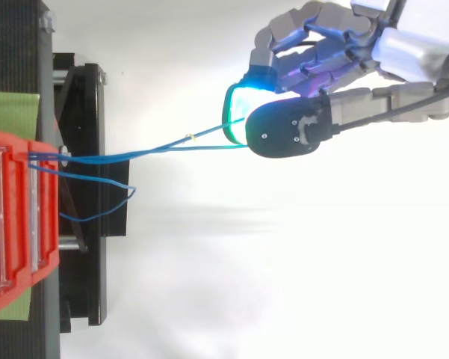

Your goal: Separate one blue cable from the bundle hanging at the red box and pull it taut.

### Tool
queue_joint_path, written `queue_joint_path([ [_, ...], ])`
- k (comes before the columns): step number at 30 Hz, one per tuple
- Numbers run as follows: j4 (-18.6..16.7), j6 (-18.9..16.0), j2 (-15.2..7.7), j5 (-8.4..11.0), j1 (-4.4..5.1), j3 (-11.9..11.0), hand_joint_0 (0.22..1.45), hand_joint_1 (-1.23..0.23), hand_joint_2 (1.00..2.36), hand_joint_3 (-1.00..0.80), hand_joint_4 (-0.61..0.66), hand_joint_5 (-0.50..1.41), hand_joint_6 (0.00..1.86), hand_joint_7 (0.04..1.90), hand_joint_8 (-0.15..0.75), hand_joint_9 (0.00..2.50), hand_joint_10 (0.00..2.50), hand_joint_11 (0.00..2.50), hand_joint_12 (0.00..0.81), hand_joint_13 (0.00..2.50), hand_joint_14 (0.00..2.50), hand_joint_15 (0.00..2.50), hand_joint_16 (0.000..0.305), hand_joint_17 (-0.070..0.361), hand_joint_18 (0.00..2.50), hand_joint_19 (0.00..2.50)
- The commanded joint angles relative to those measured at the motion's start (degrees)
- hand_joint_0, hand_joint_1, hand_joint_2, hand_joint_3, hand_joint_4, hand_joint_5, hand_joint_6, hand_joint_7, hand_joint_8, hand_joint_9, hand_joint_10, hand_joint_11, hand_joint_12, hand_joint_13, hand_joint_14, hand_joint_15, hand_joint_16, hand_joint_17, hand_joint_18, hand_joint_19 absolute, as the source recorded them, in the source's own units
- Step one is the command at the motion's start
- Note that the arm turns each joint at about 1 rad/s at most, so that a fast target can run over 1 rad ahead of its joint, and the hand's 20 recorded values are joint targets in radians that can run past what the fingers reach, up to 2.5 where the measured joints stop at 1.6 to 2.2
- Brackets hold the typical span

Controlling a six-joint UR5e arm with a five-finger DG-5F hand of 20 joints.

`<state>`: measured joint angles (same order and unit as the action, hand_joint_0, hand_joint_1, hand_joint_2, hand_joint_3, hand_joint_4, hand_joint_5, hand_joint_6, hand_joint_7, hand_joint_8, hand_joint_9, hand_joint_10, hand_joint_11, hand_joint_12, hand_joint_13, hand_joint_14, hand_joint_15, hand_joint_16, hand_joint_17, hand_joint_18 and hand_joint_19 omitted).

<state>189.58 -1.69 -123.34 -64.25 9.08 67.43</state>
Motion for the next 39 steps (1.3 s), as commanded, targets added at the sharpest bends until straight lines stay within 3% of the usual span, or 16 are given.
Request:
queue_joint_path([
  [1, -0.09, 0.02, -0.06, 0.01, -0.03, -0.02, 0.7, -0.73, 1.03, -0.18, -0.1, -0.21, 0.93, 1.05, 0.337, 0.46, 0.02, 0.82, 0.286, 0.58, 0.0, 0.0, 0.029, 0.065, 0.5, 0.0],
  [9, 0.0, 1.42, -0.06, 0.09, -0.03, -0.02, 0.7, -0.73, 1.02, -0.19, -0.12, -0.21, 0.93, 1.05, 0.276, 0.26, 0.01, 0.25, 0.256, 0.4, 0.0, 0.0, 0.027, 0.062, 0.37, 0.0],
  [12, 0.0, 2.12, -0.06, 0.09, 0.06, -0.02, 0.71, -0.74, 1.02, -0.2, -0.13, -0.21, 0.93, 1.05, 0.264, 0.22, 0.0, 0.17, 0.249, 0.37, 0.0, 0.0, 0.027, 0.061, 0.36, 0.0],
  [39, -1.14, 2.92, -0.06, 0.01, 0.06, 0.07, 0.72, -0.73, 1.02, -0.22, -0.15, -0.21, 0.93, 1.07, 0.262, 0.25, 0.01, 0.21, 0.253, 0.36, 0.0, 0.0, 0.029, 0.066, 0.35, 0.0],
])
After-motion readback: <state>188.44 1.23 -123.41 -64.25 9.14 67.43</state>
